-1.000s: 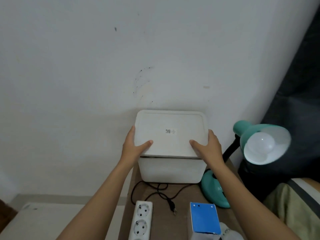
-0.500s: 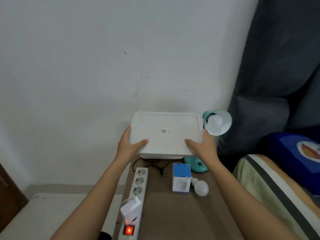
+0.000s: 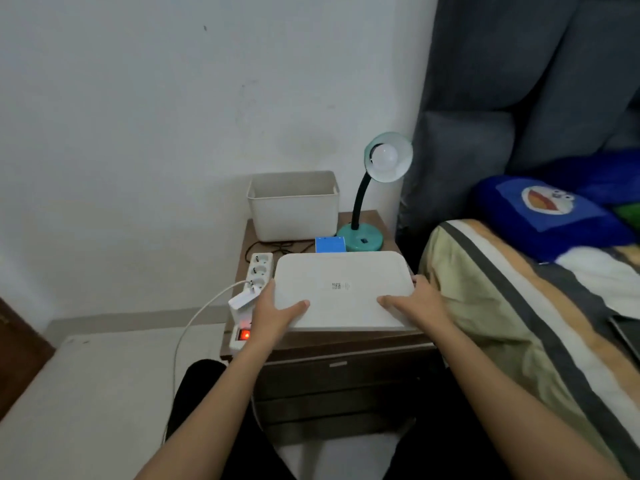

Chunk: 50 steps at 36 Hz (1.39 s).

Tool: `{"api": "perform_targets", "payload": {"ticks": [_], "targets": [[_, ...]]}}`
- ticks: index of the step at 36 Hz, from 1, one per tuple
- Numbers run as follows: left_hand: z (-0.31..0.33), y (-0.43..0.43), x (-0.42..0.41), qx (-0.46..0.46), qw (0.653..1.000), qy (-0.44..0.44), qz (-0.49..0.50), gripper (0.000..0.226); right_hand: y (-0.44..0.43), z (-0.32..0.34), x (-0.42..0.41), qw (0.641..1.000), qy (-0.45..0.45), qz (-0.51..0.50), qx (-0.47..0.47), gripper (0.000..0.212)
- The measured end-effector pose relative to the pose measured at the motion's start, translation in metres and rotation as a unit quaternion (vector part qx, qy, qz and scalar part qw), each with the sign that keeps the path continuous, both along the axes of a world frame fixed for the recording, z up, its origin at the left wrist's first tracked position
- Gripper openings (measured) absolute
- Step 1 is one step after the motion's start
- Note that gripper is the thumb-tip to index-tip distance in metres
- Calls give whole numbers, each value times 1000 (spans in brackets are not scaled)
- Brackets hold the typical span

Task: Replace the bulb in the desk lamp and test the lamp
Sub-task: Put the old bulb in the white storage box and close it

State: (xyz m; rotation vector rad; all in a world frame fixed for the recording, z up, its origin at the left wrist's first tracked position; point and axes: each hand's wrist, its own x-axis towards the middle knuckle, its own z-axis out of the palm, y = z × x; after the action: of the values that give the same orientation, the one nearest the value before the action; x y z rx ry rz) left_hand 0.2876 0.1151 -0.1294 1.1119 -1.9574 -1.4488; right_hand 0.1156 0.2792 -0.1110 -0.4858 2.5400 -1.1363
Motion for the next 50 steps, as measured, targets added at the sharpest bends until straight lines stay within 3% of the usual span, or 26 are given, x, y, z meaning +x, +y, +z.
{"api": "perform_targets", "payload": {"ticks": [12,19,24,33,38,43,50], "targets": [[-57,7,8,23,998,-59,-13,70,1,-56,8,996,-69,3,61,66],[-71,2,-4,-17,997,-77,-2,73,-13,-74,-1,995,-41,-1,89,68],[-82,-6,-11,-80,986,-144,-10,69,-24,-84,-7,990,-11,11,138,77],[-79,-12,-24,-101,976,-194,-1,64,-35,-89,-20,986,-1,21,168,65],[-77,-20,-37,-99,969,-225,-13,73,-60,-72,-37,993,63,13,102,54],[-68,-32,-51,-129,968,-213,-17,74,-104,-61,-66,990,117,47,67,58],[-51,-56,-81,-108,975,-193,-23,43,-129,-69,-84,994,39,59,85,54]]}}
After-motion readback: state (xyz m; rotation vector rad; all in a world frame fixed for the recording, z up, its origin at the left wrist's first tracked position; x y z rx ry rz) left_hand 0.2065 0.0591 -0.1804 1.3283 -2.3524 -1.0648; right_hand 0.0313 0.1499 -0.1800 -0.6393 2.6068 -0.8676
